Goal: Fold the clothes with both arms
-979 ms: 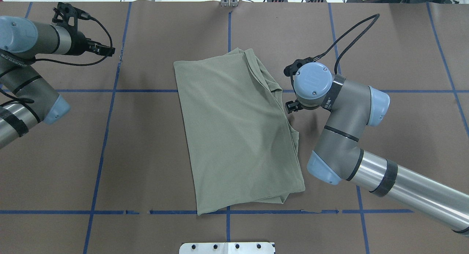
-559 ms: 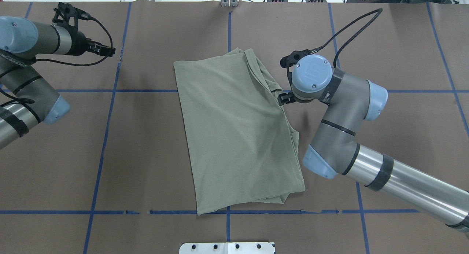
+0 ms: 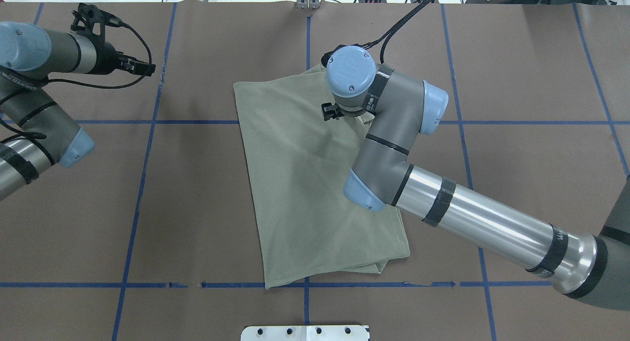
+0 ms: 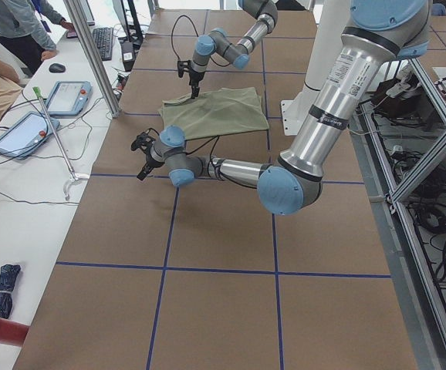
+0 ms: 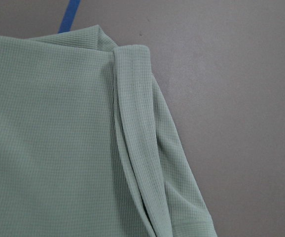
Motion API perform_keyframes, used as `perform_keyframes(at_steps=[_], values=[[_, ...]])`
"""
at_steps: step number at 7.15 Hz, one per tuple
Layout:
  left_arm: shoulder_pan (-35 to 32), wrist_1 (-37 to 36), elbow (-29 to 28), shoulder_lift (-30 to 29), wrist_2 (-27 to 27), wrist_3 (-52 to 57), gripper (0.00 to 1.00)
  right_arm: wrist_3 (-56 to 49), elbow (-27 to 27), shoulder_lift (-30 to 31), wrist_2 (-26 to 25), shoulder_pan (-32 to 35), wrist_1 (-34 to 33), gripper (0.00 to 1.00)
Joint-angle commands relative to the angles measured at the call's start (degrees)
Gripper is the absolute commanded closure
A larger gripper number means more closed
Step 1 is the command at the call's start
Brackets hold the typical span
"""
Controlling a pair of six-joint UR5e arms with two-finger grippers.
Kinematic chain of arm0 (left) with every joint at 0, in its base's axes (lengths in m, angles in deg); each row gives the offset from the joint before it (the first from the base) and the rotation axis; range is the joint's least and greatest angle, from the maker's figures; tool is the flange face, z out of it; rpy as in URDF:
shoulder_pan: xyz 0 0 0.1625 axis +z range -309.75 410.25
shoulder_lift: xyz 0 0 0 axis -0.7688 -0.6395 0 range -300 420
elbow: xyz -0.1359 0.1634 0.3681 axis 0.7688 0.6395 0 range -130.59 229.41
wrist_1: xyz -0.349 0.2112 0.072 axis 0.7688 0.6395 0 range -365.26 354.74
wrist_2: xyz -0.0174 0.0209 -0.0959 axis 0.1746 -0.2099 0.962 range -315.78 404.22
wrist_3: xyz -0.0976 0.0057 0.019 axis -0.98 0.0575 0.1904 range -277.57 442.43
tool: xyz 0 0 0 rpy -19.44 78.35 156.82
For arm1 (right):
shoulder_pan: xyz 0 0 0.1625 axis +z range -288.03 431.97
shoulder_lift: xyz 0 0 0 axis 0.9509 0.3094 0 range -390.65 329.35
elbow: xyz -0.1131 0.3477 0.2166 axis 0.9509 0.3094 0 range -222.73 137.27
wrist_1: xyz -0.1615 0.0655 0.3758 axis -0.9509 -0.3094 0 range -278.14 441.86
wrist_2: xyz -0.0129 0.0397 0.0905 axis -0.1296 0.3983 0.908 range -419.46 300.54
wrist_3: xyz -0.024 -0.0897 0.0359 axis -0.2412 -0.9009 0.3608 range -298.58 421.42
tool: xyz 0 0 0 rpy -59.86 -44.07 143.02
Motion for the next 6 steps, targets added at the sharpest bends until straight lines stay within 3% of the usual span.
perform_keyframes(at_steps=[1, 6], values=[[0.0, 0.0, -0.2, 0.0, 0.0, 0.1, 0.00, -4.3, 3.0, -0.4, -0.5, -0.2, -0.1, 0.00], [0.0, 0.0, -0.2, 0.0, 0.0, 0.1, 0.00, -8.7, 4.8, 0.2, -1.2, 1.7, -0.3, 0.00]])
